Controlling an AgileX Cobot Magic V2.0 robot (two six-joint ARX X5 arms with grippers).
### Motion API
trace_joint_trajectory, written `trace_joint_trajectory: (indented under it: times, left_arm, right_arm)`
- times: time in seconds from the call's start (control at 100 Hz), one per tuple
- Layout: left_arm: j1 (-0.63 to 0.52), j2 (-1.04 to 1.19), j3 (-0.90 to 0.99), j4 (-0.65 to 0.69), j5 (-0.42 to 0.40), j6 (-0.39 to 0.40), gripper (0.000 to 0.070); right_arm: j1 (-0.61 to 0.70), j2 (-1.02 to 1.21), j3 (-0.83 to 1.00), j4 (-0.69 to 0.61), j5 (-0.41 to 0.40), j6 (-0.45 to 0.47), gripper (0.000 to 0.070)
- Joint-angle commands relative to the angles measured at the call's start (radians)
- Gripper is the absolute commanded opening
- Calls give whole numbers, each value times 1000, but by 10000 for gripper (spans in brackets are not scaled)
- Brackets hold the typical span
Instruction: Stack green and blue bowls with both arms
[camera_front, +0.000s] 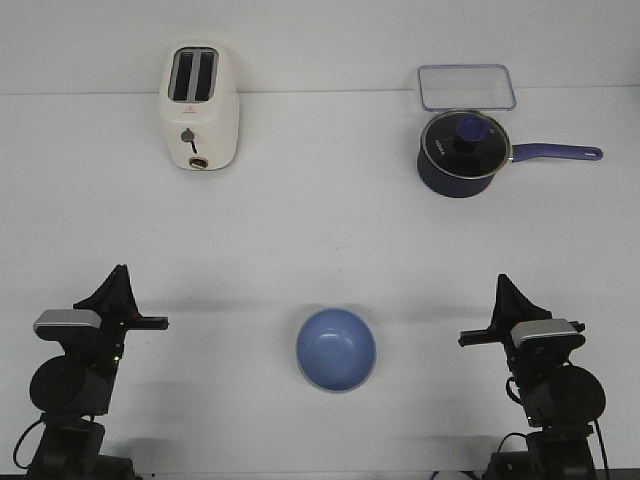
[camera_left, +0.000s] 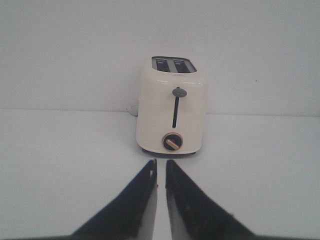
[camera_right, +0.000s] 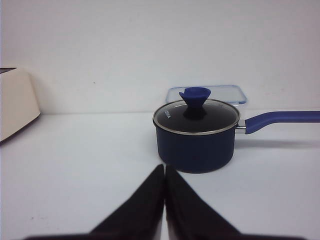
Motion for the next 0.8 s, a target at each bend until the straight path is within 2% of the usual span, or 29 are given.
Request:
trace_joint_trajectory:
  times: [0.0, 0.49, 0.66, 0.79]
  left_arm:
    - [0, -8, 10, 13, -2, -3, 15]
    - [0, -20, 9, 12, -2, -2, 15]
    - [7, -79, -16, -32, -1, 31, 15]
    - [36, -176, -121, -73, 79, 79, 15]
  right_arm:
    - [1, 3, 6, 16, 2, -6, 0]
    - [1, 3, 6, 16, 2, -6, 0]
    - [1, 3, 6, 16, 2, -6, 0]
    - [1, 3, 6, 16, 2, -6, 0]
